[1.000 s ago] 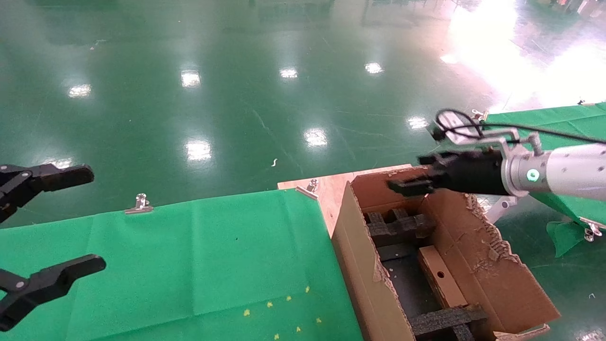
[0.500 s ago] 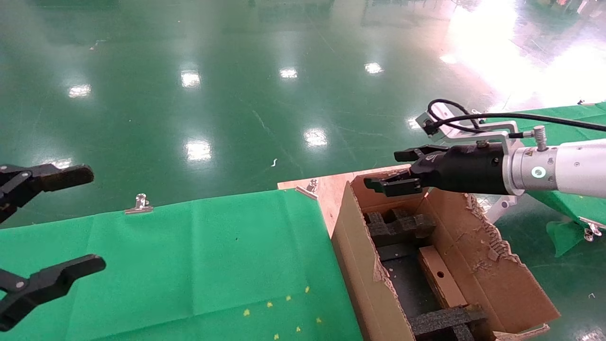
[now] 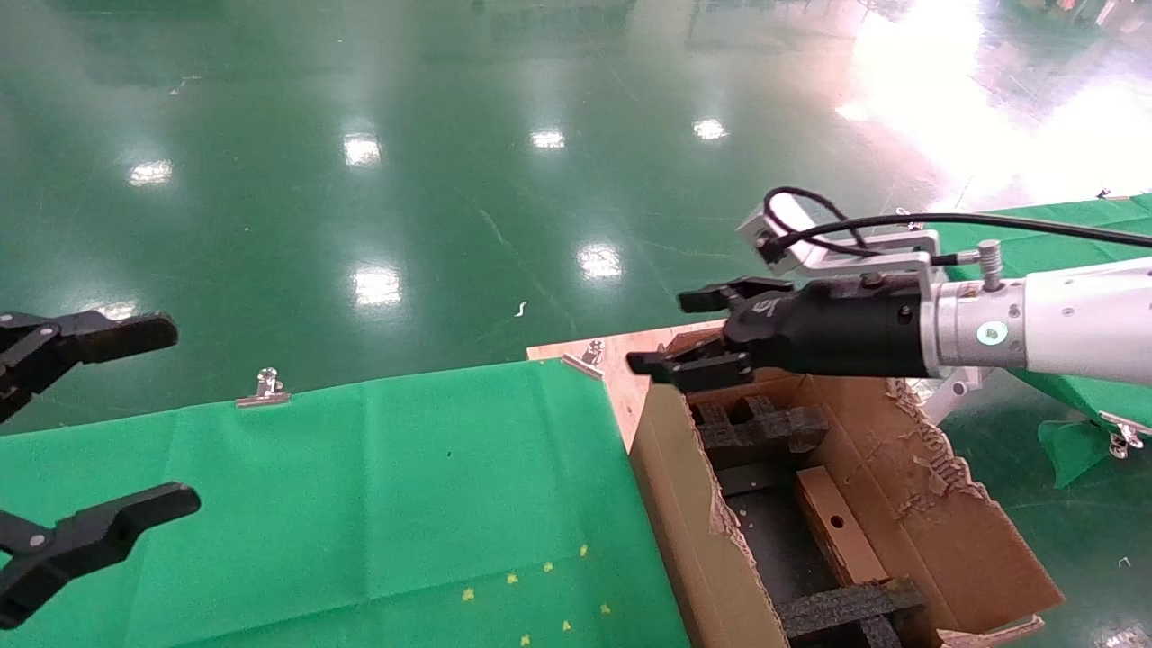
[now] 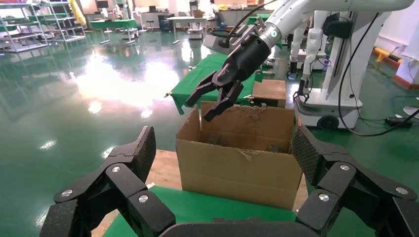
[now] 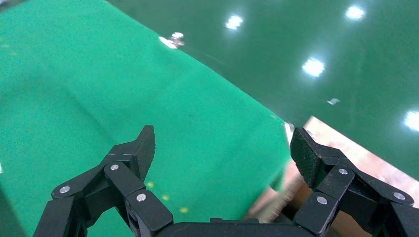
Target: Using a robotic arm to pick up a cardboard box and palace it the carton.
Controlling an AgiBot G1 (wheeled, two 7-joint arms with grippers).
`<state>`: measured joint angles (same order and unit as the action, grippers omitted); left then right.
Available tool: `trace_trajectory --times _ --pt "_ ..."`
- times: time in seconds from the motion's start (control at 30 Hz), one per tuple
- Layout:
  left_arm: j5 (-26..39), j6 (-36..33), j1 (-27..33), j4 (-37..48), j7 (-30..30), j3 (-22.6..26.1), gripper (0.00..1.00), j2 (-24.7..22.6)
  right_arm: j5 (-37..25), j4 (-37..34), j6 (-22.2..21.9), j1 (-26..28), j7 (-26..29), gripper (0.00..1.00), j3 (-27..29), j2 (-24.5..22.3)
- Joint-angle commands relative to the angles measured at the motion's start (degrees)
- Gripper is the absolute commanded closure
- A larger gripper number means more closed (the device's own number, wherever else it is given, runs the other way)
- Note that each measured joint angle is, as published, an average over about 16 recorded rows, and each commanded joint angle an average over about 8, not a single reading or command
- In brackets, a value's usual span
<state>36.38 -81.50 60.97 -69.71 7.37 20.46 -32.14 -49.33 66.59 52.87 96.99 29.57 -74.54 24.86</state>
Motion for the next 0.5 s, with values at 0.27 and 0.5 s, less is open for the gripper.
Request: trace_trajectory --times 0.27,0.5 --pt "0.0 0.0 0.0 0.0 0.0 0.0 0.0 0.0 1.4 1.3 6.2 -6.7 -3.5 0.0 11.0 1.9" --pt "0.0 0.0 0.0 0.0 0.0 0.0 0.0 0.0 2.5 2.3 10.9 -11.8 -6.3 0.0 19.5 3.4"
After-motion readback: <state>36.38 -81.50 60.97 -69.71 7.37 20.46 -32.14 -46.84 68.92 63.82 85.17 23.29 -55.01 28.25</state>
